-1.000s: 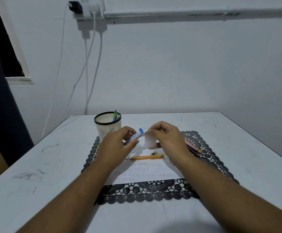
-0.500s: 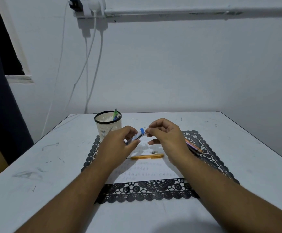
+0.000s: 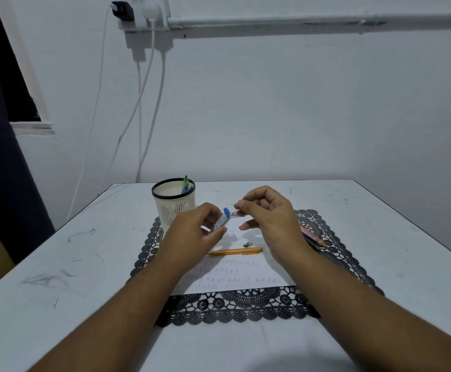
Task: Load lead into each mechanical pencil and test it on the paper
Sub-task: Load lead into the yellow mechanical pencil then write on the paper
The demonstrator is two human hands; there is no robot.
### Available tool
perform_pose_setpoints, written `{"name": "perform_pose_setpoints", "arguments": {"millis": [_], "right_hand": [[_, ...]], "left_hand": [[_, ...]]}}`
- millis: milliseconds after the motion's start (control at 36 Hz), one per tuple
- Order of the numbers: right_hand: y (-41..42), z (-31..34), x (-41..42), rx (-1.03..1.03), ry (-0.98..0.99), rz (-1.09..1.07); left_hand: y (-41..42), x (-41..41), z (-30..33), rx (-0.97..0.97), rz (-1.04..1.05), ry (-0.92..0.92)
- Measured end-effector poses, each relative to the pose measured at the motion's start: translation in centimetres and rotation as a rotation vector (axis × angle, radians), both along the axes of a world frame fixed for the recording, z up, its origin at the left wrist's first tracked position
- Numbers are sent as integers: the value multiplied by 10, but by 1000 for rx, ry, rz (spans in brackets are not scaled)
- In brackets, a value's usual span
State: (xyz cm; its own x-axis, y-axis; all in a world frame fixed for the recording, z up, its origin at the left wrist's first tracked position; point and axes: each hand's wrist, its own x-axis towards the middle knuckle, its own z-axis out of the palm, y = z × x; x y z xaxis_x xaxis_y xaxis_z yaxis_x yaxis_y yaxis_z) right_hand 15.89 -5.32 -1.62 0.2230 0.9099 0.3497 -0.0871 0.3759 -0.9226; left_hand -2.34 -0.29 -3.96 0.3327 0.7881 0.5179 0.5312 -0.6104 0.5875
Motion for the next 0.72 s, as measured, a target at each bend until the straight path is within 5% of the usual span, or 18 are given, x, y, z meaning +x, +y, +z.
{"name": "perform_pose_setpoints", "arguments": {"millis": [167, 306, 361, 722], "right_hand": [[2, 5, 4, 53, 130, -53], [5, 6, 10, 18, 266, -55], [7, 5, 12, -8, 278, -61], [11, -1, 15, -76, 231, -61]], "left_hand": [[0, 3, -3, -101, -59, -69], [-9, 6, 9, -617, -317, -631], [-8, 5, 7, -727, -404, -714], [0, 4, 3, -790, -493, -771]]}}
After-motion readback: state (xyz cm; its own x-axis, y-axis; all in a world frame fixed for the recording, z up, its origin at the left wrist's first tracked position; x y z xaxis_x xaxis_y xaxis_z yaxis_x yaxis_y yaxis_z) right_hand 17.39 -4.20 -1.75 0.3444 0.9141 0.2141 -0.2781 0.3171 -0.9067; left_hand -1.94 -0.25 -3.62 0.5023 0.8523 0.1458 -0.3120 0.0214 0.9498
